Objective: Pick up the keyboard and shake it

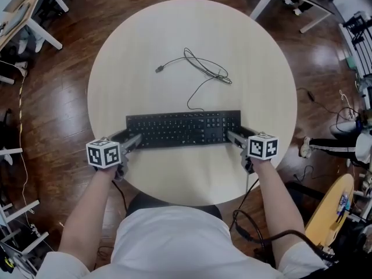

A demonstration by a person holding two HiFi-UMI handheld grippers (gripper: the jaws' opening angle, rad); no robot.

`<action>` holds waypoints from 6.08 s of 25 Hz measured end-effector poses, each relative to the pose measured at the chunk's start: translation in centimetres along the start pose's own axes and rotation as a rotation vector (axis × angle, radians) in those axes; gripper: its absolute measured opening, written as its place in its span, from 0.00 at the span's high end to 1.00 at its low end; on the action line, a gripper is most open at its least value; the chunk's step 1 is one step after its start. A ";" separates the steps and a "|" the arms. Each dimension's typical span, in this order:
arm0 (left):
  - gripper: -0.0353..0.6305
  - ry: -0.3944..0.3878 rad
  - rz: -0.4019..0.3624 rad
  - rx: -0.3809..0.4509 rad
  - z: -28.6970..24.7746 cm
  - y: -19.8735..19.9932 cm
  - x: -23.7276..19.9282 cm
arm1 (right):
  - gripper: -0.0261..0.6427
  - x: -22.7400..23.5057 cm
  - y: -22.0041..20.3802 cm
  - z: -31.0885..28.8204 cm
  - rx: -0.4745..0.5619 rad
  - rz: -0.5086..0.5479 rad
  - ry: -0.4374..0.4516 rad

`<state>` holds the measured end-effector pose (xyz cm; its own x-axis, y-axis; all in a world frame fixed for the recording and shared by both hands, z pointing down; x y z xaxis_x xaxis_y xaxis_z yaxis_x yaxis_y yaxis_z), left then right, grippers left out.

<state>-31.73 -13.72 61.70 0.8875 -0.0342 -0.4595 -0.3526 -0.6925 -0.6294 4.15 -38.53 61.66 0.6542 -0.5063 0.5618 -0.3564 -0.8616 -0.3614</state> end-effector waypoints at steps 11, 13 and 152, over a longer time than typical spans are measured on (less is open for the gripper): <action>0.64 0.008 0.057 -0.033 0.0 0.2 -0.7 | 0.60 0.4 -0.4 1.4 -0.026 -0.254 0.179; 0.65 0.002 0.062 -0.042 0.0 0.2 -0.9 | 0.62 0.7 -0.7 2.1 -0.003 -0.320 0.228; 0.75 -0.056 0.115 0.314 18.2 -6.8 11.6 | 0.66 -22.3 -17.5 -10.8 -0.125 1.680 -0.257</action>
<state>-24.44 3.75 49.25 0.8220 -0.0538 -0.5669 -0.5315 -0.4300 -0.7298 -11.42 -12.57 63.48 -0.3903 -0.7861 -0.4793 -0.7536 0.5718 -0.3241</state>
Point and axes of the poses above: the fingertips, and each gripper's own axes: z backward along the fingers, x to its right, y out of its top, the point moved 5 cm from there along z, backward along the fingers, and after that the axes turned 13 degrees about -z, right-handed, at the moved point
